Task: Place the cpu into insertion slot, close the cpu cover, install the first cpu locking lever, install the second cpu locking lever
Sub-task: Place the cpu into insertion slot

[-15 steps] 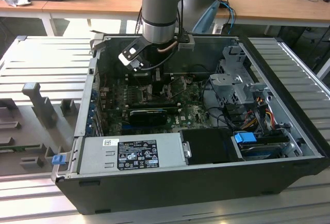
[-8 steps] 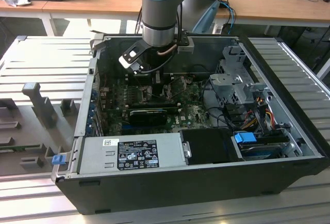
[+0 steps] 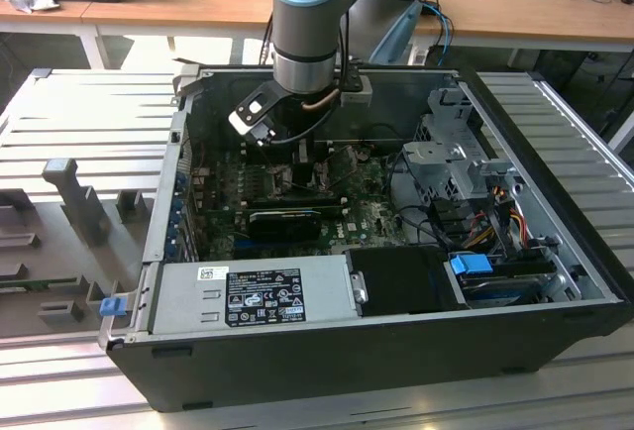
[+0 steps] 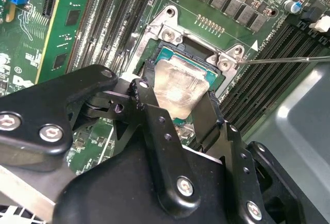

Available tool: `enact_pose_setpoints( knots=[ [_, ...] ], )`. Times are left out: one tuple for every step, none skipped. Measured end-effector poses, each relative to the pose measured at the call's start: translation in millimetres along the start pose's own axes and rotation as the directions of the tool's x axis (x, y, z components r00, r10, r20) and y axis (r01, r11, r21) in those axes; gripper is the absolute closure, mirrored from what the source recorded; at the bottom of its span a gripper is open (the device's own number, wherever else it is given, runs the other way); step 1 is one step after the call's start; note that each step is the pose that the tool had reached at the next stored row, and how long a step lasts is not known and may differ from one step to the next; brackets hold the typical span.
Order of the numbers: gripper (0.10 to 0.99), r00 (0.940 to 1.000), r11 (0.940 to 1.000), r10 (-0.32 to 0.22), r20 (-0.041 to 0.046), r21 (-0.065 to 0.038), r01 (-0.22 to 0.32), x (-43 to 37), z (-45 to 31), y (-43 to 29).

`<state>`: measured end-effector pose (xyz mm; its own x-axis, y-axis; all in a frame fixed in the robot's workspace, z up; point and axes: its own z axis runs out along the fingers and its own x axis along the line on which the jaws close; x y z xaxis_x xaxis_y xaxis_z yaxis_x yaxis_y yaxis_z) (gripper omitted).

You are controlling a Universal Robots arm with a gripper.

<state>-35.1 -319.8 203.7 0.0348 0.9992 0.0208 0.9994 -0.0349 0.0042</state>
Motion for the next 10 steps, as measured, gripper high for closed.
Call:
enact_pose_setpoints(
  knots=[
    [0.557,1.0000,1.0000,-0.007,-0.0001,0.000,0.007,0.0,0.2,0.2],
    [0.557,0.9999,0.9999,-0.011,-0.0001,0.000,0.011,0.0,0.3,0.2],
    [0.557,0.9999,0.9999,-0.012,-0.0001,0.000,0.012,0.0,0.7,0.2],
    [0.557,0.9999,0.9999,-0.012,0.0023,0.000,0.012,0.0,0.9,0.2],
    [0.549,0.9999,0.9999,-0.012,0.0061,0.000,0.012,0.0,1.0,0.2],
    [0.482,0.9999,0.9999,-0.012,0.0063,0.000,0.012,0.0,1.0,0.2],
    [0.482,0.9999,0.9999,-0.012,0.0062,0.000,0.012,0.3,1.1,0.2],
    [0.482,0.9999,0.9999,-0.012,0.0058,0.000,0.012,1.3,1.3,0.6],
    [0.482,0.9999,0.9999,-0.012,0.0057,0.000,0.012,2.0,1.4,1.2],
    [0.482,0.9999,0.9999,-0.012,0.0056,0.000,0.012,2.3,1.5,1.5]
  ],
)
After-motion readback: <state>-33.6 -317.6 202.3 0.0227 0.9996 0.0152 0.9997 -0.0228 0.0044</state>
